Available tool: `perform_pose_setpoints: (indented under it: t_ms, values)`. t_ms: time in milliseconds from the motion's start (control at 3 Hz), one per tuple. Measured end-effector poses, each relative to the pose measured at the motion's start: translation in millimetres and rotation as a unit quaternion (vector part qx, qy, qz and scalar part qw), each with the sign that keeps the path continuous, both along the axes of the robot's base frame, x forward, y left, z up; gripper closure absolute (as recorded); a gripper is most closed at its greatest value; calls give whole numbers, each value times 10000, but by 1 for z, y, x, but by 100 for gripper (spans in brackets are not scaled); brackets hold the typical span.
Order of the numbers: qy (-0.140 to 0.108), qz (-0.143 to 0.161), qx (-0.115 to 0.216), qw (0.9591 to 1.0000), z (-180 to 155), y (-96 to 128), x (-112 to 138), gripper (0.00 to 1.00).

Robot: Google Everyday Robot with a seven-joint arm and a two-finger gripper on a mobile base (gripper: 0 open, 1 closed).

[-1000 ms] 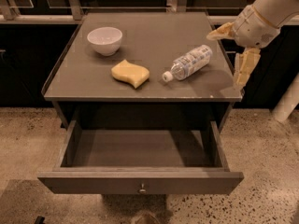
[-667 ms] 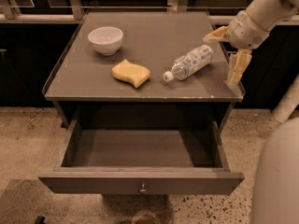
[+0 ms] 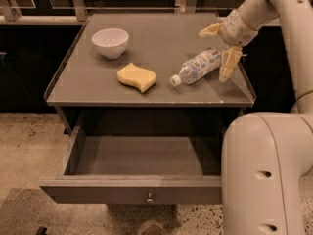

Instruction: Place blue plastic bottle into top drawer

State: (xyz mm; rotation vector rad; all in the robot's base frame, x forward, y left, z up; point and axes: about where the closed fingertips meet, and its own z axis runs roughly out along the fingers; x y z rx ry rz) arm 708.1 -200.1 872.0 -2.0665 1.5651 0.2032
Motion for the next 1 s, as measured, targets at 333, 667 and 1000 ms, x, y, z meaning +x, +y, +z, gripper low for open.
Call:
perform_pose_setpoints:
  t_ms: [333, 667, 1000]
  values:
    - [-255, -100, 65, 9996, 7, 1, 13, 0]
    - [-30, -221, 76, 9997, -10, 3, 15, 0]
    - [341, -254, 224, 9988, -40, 8, 13, 0]
